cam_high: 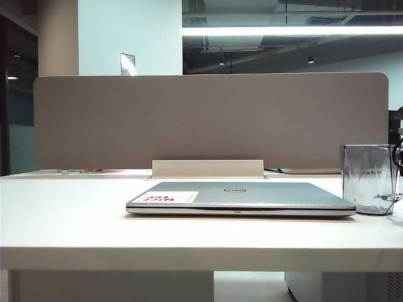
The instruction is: Pick up the water cup and place it on the right side of the laptop.
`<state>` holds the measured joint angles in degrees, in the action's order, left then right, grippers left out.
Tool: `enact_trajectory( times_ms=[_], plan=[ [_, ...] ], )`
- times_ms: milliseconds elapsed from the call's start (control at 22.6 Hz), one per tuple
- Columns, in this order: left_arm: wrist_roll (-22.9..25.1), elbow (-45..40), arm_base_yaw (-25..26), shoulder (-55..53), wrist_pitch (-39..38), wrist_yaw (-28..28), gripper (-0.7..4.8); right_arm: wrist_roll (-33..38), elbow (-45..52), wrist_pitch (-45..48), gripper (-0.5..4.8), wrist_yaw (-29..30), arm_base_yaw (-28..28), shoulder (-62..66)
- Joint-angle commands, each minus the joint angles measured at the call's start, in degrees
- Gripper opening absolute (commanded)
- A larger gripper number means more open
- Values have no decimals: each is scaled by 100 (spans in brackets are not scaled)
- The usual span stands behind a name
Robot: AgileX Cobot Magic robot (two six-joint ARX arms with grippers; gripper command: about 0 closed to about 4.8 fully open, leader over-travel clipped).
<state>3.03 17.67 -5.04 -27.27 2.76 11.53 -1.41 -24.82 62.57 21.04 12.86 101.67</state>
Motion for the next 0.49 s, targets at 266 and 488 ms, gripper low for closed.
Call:
enact_trajectory(
  times_ms=[266,488],
  plan=[
    [20,28,11,4,72,9,-3,-9,0,83,71,15,4,-146],
    [20,28,11,7,72,9,-3,-9,107,22,77,15,4,-437]
  ],
)
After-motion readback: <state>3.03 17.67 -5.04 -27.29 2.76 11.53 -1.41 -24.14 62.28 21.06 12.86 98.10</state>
